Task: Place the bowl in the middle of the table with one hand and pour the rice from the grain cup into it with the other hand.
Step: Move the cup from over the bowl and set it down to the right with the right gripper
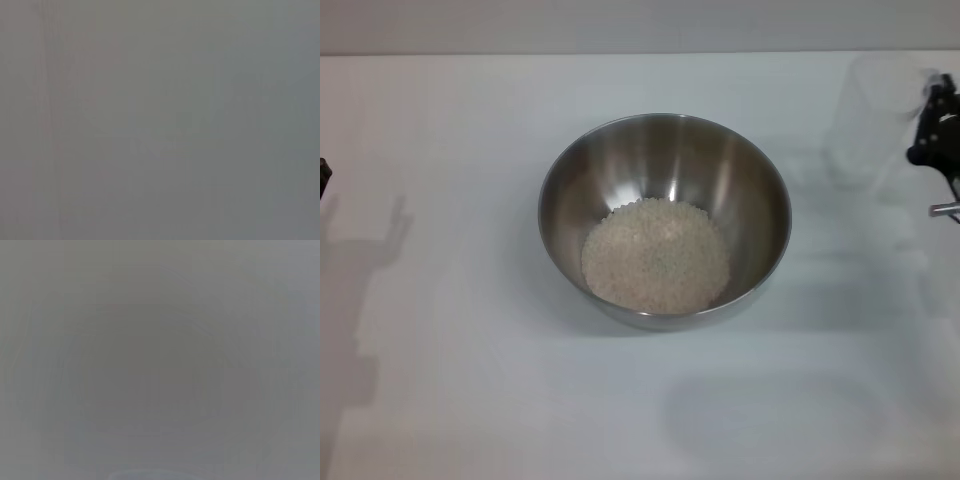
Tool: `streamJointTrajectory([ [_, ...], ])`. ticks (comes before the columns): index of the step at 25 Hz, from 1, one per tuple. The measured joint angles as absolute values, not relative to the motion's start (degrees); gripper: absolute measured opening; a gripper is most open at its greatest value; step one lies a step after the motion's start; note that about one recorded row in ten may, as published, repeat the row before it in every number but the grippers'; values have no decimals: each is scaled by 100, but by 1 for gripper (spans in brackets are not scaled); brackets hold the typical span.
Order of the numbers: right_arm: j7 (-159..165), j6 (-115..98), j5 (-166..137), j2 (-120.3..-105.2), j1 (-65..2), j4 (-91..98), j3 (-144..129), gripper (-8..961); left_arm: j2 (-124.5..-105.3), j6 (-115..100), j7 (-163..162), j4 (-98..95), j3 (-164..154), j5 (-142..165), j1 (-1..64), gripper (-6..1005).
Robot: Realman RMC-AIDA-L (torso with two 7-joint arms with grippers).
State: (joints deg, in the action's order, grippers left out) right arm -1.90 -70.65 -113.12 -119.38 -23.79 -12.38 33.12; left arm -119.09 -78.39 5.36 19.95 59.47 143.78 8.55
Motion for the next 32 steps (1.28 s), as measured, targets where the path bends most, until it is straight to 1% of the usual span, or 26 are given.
streamJointTrajectory([
  [6,-185,-6274,-11374,-11935,-2637,-1153,3250,14,-11909,-7839,536,1995,5900,14379,853,846],
  [20,-230,-5576,-11617,-11935,-2933,-1136,2858,11,-11909,-7840,536,1995,5862,14379,852,846],
  [30,-233,-5573,-11619,-11951,-2908,-1202,2792,20,-11909,-7839,536,1995,5844,14379,867,846],
  [32,-235,-5585,-11622,-11956,-2884,-1206,2775,97,-11909,-7831,536,1995,5844,14379,876,846],
])
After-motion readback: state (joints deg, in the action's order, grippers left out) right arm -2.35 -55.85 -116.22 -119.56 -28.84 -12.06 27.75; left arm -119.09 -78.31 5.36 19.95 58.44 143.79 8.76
